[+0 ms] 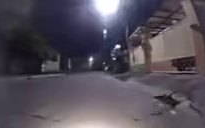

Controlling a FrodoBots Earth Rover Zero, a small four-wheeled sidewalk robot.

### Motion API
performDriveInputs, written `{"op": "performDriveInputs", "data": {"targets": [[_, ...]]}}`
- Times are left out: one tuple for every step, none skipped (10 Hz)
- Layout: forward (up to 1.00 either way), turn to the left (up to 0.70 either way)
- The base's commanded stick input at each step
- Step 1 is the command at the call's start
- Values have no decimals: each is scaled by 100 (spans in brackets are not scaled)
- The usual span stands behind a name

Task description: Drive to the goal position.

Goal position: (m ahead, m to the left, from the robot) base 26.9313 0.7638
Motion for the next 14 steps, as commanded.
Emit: {"op": "performDriveInputs", "data": {"targets": [[70, 0], [70, 0], [70, 0], [70, 0], [70, 0], [70, 0], [70, 0], [70, 0], [70, 0], [70, 0], [70, 0], [70, 0], [70, 0], [70, 0]]}}
